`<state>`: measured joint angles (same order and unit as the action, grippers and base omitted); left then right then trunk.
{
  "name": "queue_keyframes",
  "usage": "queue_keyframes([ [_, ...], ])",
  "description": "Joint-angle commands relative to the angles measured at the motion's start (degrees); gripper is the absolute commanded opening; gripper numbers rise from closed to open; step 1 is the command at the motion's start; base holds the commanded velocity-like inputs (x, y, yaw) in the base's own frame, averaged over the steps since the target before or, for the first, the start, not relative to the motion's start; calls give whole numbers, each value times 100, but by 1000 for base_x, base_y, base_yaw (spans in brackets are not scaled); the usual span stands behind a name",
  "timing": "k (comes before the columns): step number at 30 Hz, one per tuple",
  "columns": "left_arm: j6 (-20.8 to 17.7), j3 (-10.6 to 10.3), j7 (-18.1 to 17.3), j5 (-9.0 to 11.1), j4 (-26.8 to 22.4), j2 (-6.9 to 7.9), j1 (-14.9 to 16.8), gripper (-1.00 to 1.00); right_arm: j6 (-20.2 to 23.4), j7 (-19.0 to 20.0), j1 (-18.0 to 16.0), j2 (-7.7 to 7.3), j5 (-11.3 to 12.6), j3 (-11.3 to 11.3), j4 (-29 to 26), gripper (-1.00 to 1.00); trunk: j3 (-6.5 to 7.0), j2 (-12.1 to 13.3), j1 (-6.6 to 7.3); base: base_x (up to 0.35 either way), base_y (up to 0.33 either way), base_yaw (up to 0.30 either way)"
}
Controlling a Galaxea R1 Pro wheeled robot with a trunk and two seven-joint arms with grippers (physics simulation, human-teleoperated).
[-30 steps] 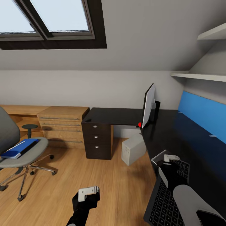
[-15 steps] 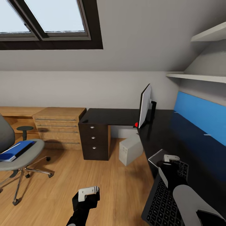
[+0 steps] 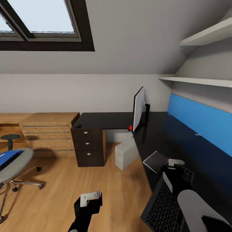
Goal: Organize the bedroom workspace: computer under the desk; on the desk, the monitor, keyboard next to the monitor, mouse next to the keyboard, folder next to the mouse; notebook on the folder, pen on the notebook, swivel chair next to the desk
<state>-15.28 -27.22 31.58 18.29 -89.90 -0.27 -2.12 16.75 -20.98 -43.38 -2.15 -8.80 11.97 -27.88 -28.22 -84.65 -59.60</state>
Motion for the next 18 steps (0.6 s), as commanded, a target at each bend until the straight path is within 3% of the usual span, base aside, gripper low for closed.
queue_keyframes([
  [1, -19, -3, 33, 35, -11, 0, 1, 100, 47, 6, -4, 4, -60, 16, -7, 100, -2, -3, 0, 0, 0, -247],
  [18, -19, -5, 33, 35, -10, 9, 0, 100, 48, 6, -4, 4, -65, 10, -7, 100, 47, -3, 0, 0, 0, -252],
])
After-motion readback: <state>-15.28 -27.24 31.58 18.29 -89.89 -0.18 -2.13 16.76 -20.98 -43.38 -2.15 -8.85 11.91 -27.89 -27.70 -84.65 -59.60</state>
